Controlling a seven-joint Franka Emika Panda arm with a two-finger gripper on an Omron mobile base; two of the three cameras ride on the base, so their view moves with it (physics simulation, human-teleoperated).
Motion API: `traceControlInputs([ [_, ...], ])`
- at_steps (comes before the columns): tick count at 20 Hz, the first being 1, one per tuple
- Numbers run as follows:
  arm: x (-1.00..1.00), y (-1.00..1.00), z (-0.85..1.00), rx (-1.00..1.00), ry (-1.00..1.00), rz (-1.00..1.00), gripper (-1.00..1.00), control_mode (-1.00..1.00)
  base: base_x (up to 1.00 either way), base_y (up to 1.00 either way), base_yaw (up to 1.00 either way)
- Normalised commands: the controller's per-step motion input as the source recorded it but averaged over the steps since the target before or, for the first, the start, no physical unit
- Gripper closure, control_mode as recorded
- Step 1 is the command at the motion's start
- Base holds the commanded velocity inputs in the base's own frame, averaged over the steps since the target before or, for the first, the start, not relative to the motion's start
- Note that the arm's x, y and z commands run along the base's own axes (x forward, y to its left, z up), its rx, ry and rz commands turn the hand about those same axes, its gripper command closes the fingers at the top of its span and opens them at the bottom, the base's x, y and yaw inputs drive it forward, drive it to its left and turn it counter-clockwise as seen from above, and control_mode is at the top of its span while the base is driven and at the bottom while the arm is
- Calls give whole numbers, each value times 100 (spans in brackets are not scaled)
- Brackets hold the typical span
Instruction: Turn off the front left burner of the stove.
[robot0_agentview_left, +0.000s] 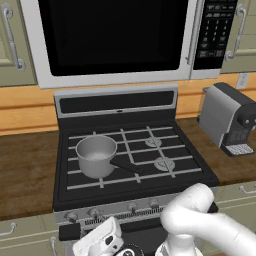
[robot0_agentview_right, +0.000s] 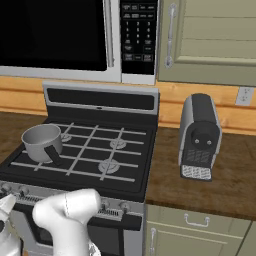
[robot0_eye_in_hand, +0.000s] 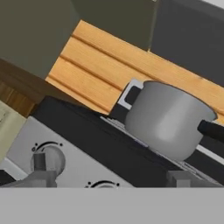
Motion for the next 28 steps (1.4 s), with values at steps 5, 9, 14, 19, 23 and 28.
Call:
traceControlInputs([
  [5, 53, 37, -6, 0, -3, -2, -100, -100, 0, 0, 0],
  [9, 5, 58, -32, 0, -1, 0, -100, -100, 0, 0, 0],
  [14, 0, 41, -21, 1, -1, 0, -100, -100, 0, 0, 0],
  [19, -6, 26, -60, 0, 0, 0, -100, -100, 0, 0, 0],
  [23, 7, 6, -25, 0, -5, 0, -100, -100, 0, 0, 0],
  [28, 28, 6, -7, -2, 0, -2, -100, -100, 0, 0, 0],
])
